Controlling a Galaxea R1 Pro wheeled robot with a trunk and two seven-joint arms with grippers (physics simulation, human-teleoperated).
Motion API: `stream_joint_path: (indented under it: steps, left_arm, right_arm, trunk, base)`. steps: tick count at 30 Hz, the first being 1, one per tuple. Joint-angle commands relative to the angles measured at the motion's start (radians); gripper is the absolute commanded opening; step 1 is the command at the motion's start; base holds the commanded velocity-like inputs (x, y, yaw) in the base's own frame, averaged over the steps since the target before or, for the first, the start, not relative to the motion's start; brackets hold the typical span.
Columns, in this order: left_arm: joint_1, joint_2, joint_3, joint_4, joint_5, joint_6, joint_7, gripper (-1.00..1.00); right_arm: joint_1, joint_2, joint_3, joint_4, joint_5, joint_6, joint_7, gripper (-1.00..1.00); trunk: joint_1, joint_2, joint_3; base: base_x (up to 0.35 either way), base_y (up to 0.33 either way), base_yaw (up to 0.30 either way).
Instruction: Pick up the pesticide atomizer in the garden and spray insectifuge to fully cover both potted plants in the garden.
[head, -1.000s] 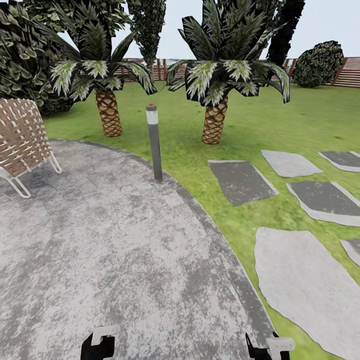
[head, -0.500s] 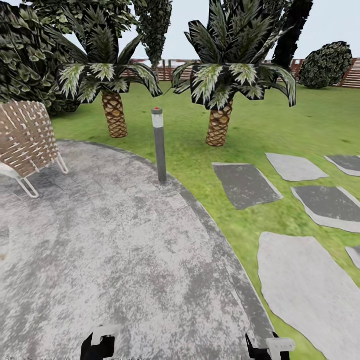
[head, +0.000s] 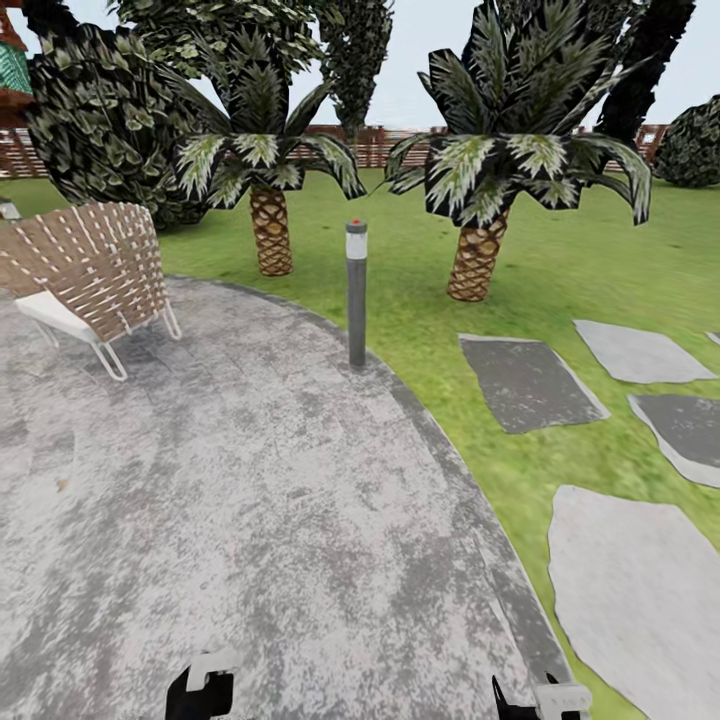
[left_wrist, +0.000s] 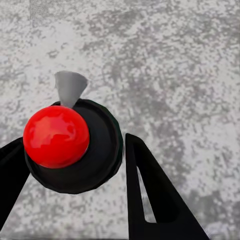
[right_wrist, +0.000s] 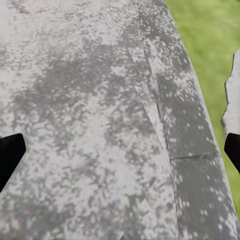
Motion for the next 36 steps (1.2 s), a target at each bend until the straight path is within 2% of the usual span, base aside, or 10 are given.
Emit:
stream_joint_path:
  steps: [1,7,13,14,17,36]
  left_arm:
    - [-0.001,-0.001,0.003,0.001,0.002,-0.004,0.0,-1.0]
    - [0.0,-0.002,0.004,-0.012,0.001,-0.007,-0.001,-1.0]
    - [0.0,0.001,0.003,-0.014,0.0,-0.008,-0.002,-1.0]
    - [0.0,0.002,0.003,-0.012,0.0,-0.008,-0.002,-1.0]
    - [0.0,0.004,0.003,-0.006,0.0,-0.008,-0.002,-1.0]
    - [0.0,-0.003,0.0,-0.001,0.0,-0.008,-0.003,-1.0]
  right_arm:
    - [0.0,0.0,0.0,0.0,0.001,-0.003,-0.001,1.0]
    - [0.0,0.0,-0.001,-0.001,0.0,-0.003,-0.002,1.0]
    - [0.0,-0.003,0.0,-0.002,0.001,-0.003,0.001,1.0]
    - [0.0,-0.009,-0.002,-0.003,0.0,-0.003,0.001,1.0]
    - [0.0,-0.005,-0.001,-0.002,-0.001,-0.003,0.0,1.0]
    - [0.0,-0.002,-0.001,0.001,0.001,-0.003,0.0,1.0]
  trunk:
    - [0.0,0.0,0.0]
    - [0.0,0.0,0.007]
    - [0.0,0.0,0.009]
    - [0.0,0.0,0.009]
    - [0.0,0.0,0.009]
    - [0.0,0.0,0.009]
  base:
    - [0.0,0.0,0.204]
    - [0.0,0.0,0.197]
    - [0.0,0.0,0.043]
    - [0.0,0.0,0.0]
    - [0.0,0.0,0.138]
    - [0.0,0.0,0.276]
